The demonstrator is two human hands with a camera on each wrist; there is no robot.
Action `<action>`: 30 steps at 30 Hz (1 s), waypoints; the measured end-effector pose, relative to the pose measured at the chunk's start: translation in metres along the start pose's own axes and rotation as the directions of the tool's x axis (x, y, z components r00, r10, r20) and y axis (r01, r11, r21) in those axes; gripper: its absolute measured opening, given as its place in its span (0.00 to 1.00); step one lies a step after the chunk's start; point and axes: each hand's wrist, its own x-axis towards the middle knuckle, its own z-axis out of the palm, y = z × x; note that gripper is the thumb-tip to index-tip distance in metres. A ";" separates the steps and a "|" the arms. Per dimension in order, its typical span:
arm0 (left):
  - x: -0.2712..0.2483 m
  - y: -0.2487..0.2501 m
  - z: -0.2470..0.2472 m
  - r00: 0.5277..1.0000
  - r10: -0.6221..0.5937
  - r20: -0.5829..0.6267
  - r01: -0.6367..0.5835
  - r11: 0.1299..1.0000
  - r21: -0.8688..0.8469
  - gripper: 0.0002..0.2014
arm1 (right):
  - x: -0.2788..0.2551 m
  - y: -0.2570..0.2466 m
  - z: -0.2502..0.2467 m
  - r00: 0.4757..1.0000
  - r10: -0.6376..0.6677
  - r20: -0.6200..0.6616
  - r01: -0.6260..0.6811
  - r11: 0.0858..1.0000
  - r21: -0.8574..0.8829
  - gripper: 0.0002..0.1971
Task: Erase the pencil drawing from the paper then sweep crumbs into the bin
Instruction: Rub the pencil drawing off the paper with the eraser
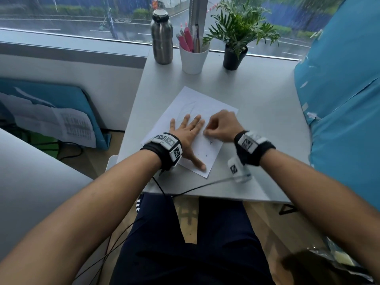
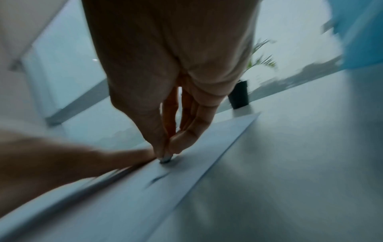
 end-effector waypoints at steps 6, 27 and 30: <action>0.000 -0.002 -0.002 1.000 0.018 0.002 -0.018 1.000 0.005 0.81 | 0.011 0.013 0.004 0.995 0.032 -0.097 -0.035 0.999 -0.028 0.04; 0.001 -0.028 -0.003 0.998 0.058 -0.014 -0.058 0.998 0.020 0.77 | 0.018 0.005 -0.007 0.994 0.047 -0.095 -0.047 0.999 0.000 0.04; 0.003 -0.029 -0.003 0.999 0.052 -0.009 -0.052 0.998 0.029 0.77 | -0.015 -0.024 0.021 0.999 -0.053 -0.003 0.053 0.998 0.028 0.06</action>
